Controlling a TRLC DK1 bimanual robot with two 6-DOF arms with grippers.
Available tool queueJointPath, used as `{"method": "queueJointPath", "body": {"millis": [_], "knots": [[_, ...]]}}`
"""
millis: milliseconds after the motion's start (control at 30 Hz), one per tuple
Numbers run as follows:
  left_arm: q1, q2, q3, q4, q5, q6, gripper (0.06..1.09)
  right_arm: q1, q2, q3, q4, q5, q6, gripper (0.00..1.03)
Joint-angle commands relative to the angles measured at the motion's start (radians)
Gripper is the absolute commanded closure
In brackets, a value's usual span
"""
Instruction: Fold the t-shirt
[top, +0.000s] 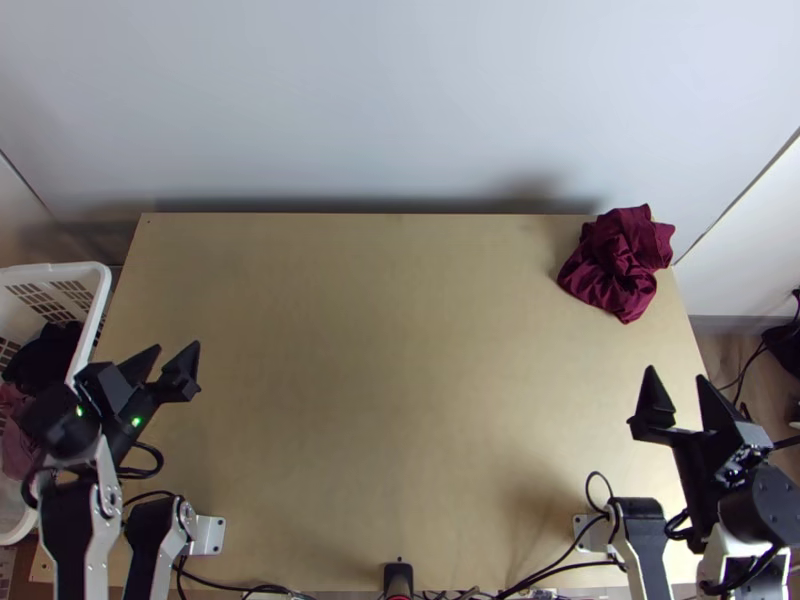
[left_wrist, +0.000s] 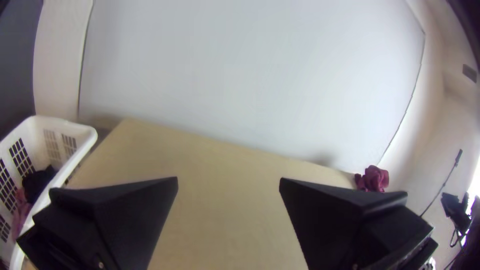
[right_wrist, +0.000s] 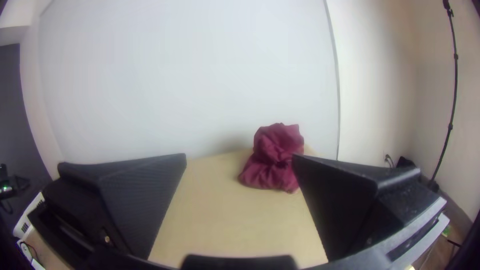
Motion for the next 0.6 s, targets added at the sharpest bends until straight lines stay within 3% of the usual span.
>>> {"method": "queueJointPath", "body": {"millis": [0, 67, 233, 467, 567], "knots": [[0.013, -0.117, -0.159, 0.267, -0.084, -0.015, 0.10, -0.048, -0.085, -0.109, 0.154, 0.005, -0.020, 0.05], [0.011, -0.140, -0.193, 0.330, -0.105, -0.021, 0.10, -0.039, -0.085, -0.160, 0.247, 0.003, -0.016, 0.05], [-0.010, -0.275, -0.337, 0.450, -0.108, -0.009, 0.10, -0.019, -0.085, -0.313, 0.477, 0.005, -0.108, 0.05], [-0.045, -0.397, -0.447, 0.459, -0.167, 0.026, 0.10, -0.001, -0.087, -0.503, 0.651, 0.005, -0.155, 0.05], [-0.045, -0.397, -0.447, 0.444, -0.183, 0.022, 0.10, 0.021, -0.085, -0.520, 0.628, 0.005, -0.152, 0.05]]}}
